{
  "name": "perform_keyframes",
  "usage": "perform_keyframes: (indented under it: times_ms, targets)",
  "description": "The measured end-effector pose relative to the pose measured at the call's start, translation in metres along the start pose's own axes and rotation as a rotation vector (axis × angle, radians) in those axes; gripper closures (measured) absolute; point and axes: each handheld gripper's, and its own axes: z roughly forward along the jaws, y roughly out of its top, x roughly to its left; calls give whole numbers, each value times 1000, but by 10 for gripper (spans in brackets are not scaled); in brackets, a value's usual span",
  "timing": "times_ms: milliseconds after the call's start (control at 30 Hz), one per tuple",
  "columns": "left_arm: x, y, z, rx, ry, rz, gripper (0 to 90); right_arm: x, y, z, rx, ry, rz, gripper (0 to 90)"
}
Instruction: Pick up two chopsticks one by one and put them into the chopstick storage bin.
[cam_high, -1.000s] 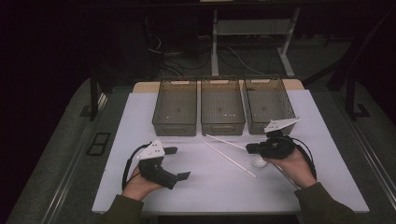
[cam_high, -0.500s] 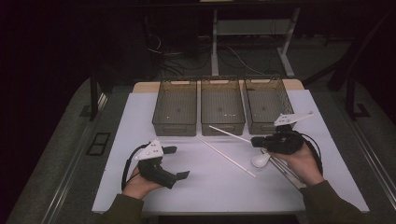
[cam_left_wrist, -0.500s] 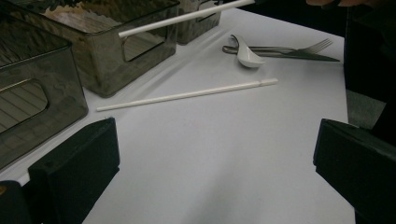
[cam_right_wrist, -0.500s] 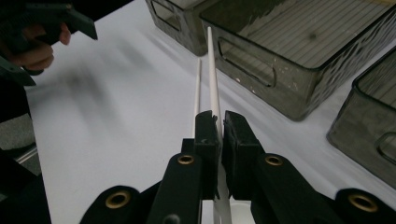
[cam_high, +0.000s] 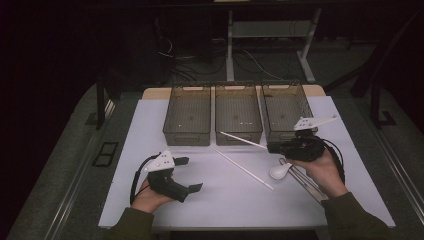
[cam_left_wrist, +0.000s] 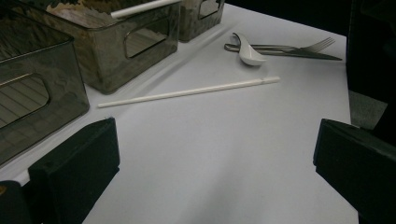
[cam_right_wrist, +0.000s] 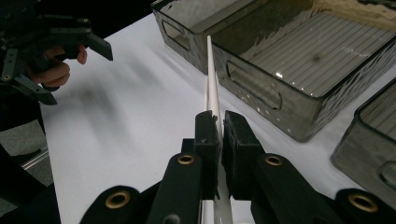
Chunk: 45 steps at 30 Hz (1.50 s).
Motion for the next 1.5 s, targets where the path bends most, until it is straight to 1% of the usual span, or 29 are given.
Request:
perform_keyframes:
  times_ms: [67,267,433,533,600,633,667,733,833,900,967,1100,1167,1200,1233,1267,1333,1367,1433,1467,1500]
  targets:
    - [0,0,0,-1,1,-1,0,1,5,0,-12,2,-6,844]
    - [0,1,1,-1,4,6,0,2,12,3,-20,-2,-16,844]
    - [0,1,1,-10,4,0,0,3,21,7,-29,-11,-18,844]
    - [-2,2,1,-14,3,-12,0,4,30,13,-40,-16,-10,844]
    - [-1,3,2,-11,2,-1,0,4,35,18,-39,-19,-12,844]
    - [-2,3,2,-12,1,-1,0,4,35,18,-39,-19,-12,844]
    - [-2,3,2,-11,1,-1,0,5,41,24,-30,-28,-13,844]
    - [-1,2,2,-11,1,-2,0,5,44,26,-30,-31,-15,844]
    - [-1,3,2,-13,1,-2,0,5,55,35,-30,-40,-16,844]
    - [-1,3,2,-11,2,-1,0,5,57,37,-31,-43,-16,844]
    - [-2,3,2,-12,0,-6,0,5,64,45,-30,-54,-16,844]
    - [-2,3,2,-13,-2,-7,0,4,71,52,-26,-64,-14,844]
    - [-2,3,2,-15,-1,-6,0,3,75,57,-27,-70,-11,844]
    - [-1,3,2,-14,0,-5,0,2,80,64,-24,-75,-3,844]
    - [-1,4,2,-14,0,-4,0,2,80,64,-24,-75,-3,844]
    - [-1,4,3,-16,0,-4,0,1,84,69,-21,-81,5,844]
    - [-1,4,3,-14,0,-4,0,1,86,71,-20,-83,4,844]
    - [-1,4,4,-14,0,-5,0,1,91,77,-21,-92,1,844]
    - [-1,4,4,-11,-1,-6,0,1,92,79,-24,-97,0,844]
    - [-1,4,4,-10,-1,-4,0,2,96,85,-22,-100,8,844]
    - [-2,4,4,-11,-2,-5,0,2,96,85,-22,-100,8,844]
